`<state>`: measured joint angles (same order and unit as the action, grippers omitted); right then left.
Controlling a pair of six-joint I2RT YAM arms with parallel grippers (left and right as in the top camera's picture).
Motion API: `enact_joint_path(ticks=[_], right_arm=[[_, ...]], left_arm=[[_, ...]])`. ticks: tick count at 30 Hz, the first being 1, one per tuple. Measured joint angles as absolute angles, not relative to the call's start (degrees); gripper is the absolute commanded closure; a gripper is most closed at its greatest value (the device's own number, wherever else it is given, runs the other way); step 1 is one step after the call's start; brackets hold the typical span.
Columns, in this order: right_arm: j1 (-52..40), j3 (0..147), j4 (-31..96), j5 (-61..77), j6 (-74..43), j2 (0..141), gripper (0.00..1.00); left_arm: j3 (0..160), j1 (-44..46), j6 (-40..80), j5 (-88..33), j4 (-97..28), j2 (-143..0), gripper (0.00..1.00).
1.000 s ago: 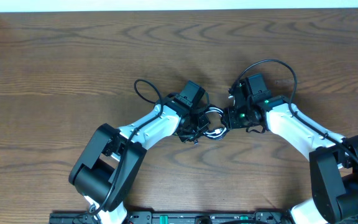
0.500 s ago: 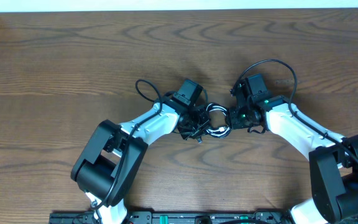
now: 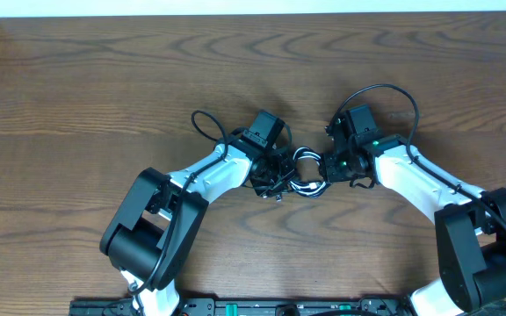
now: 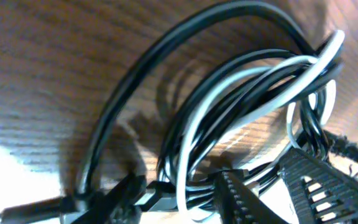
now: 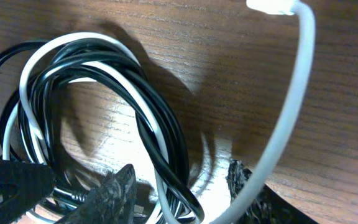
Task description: Untangle cables
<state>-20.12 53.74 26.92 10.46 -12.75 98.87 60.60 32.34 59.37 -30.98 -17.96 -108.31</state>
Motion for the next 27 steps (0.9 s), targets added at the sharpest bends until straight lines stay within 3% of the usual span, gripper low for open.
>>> enact_joint_path(ticks=[6,13,16,24,27], right_arm=[[-20.1,53.7,26.7,10.4,-12.8,98.9,0.52],[-20.1,53.7,26.7,10.5,-12.7,98.9,0.51],[-20.1,53.7,26.7,10.4,-12.7,98.9,0.50],[-20.1,53.7,26.7,10.3,-12.7,98.9,0.50],[-20.1,53.7,26.7,9.9,-12.7,98.9,0.49]], left_arm=[[62.8,32.3,58.0,-27.5,-23.2,-108.1,0.44],[64.1,32.4,57.0,-22.3,-26.2,-106.1,0.50],[64.2,32.7,57.4,-21.6,-26.0,-105.7,0.59],[64.2,37.6,62.5,-20.6,-23.5,-105.7,0.59],[64.2,39.4,64.5,-19.5,-23.5,-105.7,0.64]])
